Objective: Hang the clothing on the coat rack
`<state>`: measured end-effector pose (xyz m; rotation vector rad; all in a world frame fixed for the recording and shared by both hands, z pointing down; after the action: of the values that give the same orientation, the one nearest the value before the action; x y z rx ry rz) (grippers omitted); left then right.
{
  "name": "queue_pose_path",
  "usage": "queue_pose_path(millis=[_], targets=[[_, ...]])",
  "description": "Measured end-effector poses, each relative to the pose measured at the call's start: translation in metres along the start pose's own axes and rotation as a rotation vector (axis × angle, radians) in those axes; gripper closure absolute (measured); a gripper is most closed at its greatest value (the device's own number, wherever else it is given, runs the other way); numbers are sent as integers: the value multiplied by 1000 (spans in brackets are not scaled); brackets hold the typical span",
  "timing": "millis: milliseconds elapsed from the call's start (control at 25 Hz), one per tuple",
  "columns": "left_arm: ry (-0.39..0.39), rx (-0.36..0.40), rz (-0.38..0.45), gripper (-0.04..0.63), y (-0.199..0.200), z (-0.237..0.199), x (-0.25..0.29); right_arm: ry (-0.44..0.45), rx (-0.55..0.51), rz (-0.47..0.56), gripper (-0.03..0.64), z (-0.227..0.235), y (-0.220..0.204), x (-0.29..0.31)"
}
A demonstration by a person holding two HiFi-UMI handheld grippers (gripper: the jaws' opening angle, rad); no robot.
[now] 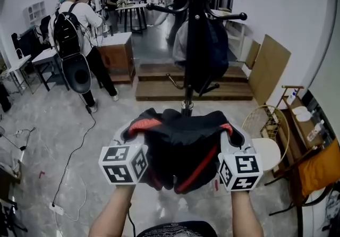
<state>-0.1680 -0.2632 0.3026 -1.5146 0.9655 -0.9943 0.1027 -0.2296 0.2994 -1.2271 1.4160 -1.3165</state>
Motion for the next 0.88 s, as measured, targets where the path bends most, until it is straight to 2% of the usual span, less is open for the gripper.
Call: queue_pose_path(millis=[880], targets=[[32, 8, -40, 578, -6, -9, 65, 12, 27, -46, 595, 28, -22, 61]])
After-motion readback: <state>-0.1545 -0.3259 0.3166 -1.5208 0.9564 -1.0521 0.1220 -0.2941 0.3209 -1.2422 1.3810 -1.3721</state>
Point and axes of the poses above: the fingertips, and each gripper's own axes: x forward along the fingers, z to its right, y out of its top, the point moved 4 cm from there along -x, backward along the fingers
